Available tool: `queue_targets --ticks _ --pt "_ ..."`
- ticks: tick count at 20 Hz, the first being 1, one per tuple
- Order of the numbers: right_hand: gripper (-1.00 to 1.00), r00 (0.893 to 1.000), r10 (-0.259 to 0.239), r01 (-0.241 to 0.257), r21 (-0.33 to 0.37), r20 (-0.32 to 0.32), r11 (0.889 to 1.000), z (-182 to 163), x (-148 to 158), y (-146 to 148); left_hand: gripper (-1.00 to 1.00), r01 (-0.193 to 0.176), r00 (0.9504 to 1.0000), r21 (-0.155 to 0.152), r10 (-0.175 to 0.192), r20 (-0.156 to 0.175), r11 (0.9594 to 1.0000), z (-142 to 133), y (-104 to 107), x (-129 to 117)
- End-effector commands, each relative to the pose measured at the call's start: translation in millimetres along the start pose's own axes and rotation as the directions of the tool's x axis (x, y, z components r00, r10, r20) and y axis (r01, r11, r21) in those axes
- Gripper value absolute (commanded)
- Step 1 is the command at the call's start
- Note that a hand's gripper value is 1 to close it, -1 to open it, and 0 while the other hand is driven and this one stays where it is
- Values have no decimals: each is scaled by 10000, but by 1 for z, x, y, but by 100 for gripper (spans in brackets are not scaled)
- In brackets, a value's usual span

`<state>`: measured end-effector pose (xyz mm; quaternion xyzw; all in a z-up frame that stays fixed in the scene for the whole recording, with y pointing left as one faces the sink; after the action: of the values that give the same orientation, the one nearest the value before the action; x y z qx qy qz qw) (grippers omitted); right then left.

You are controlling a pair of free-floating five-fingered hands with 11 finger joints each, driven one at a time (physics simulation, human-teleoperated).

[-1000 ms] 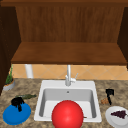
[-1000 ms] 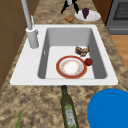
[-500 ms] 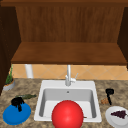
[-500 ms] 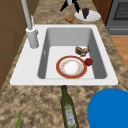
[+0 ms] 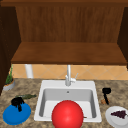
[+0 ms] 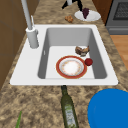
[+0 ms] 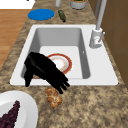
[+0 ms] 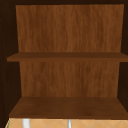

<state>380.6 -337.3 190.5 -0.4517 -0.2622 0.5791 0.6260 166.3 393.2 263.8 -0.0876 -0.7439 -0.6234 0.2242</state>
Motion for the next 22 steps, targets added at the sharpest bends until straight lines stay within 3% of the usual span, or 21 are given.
queue_targets --ticks 1,12,22 --pt "-100 10000 -17 18 -195 48 9998 16 19 -5 0 0 10000 0 0 0 10000 0 0 0" --pt "-100 9991 -359 359 -21 205 9994 64 57 0 0 0 10000 0 0 0 10000 0 0 0" --pt "-100 9983 -556 572 -991 191 9934 136 70 48 0 0 10000 0 0 0 10000 0 0 0"
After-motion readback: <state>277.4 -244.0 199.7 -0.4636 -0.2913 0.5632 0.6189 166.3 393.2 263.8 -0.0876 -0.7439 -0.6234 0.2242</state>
